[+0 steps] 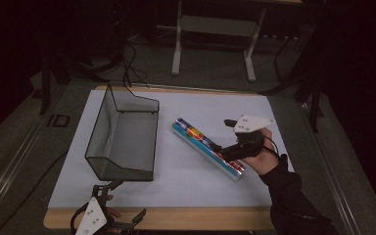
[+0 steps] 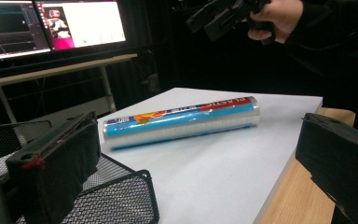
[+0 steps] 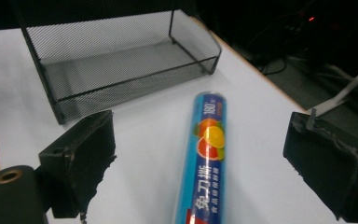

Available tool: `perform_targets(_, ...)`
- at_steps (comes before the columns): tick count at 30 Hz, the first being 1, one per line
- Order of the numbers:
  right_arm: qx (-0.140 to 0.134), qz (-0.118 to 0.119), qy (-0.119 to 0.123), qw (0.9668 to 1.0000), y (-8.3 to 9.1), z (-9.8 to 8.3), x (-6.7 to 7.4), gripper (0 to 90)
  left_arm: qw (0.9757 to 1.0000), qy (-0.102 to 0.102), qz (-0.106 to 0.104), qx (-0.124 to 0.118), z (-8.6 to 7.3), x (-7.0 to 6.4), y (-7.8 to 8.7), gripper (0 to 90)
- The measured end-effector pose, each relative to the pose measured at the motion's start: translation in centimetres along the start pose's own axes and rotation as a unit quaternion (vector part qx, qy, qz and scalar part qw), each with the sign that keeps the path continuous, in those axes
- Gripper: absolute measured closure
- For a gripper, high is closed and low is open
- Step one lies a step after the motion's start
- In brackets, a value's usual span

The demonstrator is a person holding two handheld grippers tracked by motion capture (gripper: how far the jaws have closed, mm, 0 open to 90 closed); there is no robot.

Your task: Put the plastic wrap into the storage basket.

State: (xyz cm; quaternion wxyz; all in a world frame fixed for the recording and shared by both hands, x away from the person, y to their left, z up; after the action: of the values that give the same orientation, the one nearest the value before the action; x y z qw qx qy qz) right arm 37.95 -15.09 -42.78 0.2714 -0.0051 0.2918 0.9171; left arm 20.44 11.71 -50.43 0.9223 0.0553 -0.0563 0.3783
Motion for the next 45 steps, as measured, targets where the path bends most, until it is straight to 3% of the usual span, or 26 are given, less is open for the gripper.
perform_targets(7,0.044,0.018,-0.010,0.9988,-2.3,-1.0,-0.4,8.7,1.0000,-0.004,-0.005,0.000,0.0,-0.2,0.0,0.5)
perform_targets(16,0.087,0.013,-0.014,0.9960,-4.6,-2.1,-1.5,8.7,1.0000,-0.003,-0.006,0.001,0.0,-0.2,-0.1,0.5)
perform_targets(20,0.106,0.023,-0.017,0.9940,-5.6,-2.7,-1.6,8.7,1.0000,-0.003,-0.007,0.001,0.0,-0.2,-0.1,0.5)
perform_targets(22,0.124,0.015,-0.015,0.9921,-6.4,-3.3,-1.8,8.7,1.0000,-0.003,-0.007,0.001,-0.1,-0.2,-0.1,0.5)
perform_targets(27,0.138,0.019,-0.025,0.9899,-7.2,-3.9,-2.0,8.8,0.9999,-0.006,-0.008,0.004,-0.2,-0.2,-0.1,0.5)
perform_targets(37,0.176,0.036,-0.056,0.9821,-9.3,-5.1,-2.7,9.3,0.9999,-0.008,-0.009,0.010,-0.3,-0.3,-0.3,0.5)
perform_targets(45,0.218,0.050,-0.072,0.9719,-11.2,-7.0,-2.6,9.4,0.9997,-0.008,-0.011,0.018,-0.5,-0.3,-0.3,0.5)
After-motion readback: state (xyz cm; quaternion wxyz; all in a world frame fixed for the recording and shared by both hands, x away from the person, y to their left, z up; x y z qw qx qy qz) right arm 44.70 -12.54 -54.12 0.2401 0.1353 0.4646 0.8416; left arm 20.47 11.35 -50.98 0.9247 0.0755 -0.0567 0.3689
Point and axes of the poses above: each handheld gripper's, and its own axes: y roughly backward along the jaws, z roughly out of its top, x roughly to its left, the point moved 8 cm from there along -y, roughly forward along the jaws, and after that the axes turned 1 degree about x, right-handed, at the moved point
